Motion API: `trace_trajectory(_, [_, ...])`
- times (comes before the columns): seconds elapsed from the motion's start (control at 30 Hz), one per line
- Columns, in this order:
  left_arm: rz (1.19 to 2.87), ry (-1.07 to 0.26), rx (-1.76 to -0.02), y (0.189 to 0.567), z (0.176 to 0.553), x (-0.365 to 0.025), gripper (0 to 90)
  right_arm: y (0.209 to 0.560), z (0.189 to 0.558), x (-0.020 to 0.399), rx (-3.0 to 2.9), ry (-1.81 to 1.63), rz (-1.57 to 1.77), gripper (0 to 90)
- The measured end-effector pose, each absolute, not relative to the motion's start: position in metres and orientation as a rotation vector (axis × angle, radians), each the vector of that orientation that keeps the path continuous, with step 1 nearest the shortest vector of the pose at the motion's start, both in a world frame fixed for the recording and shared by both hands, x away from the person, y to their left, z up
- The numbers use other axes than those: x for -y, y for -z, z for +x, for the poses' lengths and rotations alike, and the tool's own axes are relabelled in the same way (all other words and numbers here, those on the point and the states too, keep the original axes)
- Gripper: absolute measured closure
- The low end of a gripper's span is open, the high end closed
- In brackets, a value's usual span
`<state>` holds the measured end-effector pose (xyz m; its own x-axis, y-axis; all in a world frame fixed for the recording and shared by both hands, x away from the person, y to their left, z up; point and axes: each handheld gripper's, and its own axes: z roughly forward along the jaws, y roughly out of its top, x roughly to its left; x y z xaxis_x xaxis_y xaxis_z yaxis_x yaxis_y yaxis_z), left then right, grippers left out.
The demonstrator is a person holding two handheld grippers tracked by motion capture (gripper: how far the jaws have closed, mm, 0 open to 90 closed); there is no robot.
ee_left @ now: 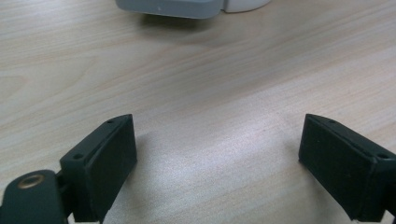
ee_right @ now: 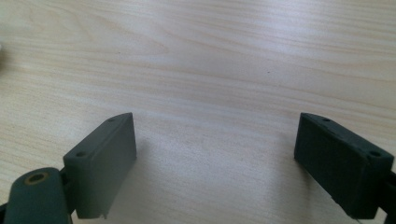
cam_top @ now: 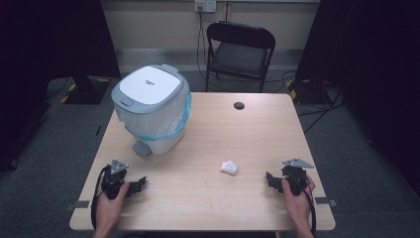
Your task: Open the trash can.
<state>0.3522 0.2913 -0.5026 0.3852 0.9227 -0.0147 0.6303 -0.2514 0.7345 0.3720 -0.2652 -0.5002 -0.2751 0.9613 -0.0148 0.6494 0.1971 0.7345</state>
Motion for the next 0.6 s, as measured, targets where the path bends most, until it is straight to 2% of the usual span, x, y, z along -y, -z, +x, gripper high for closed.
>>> trace_trajectory(0.33, [1.970,-0.584,-1.359,0.502,0.347,-0.289,10.8,0.500,0.371,0.262,-1.981,-0.854,1.513,12.2])
trace_trajectory(0.5, [1.964,-0.581,-1.358,0.502,0.341,-0.290,14.1,0.497,0.368,0.257,-2.008,-0.836,1.511,14.3])
trace_trajectory(0.6, [1.866,-0.522,-1.393,0.501,0.340,-0.298,15.6,0.495,0.367,0.248,-2.042,-0.824,1.497,15.5])
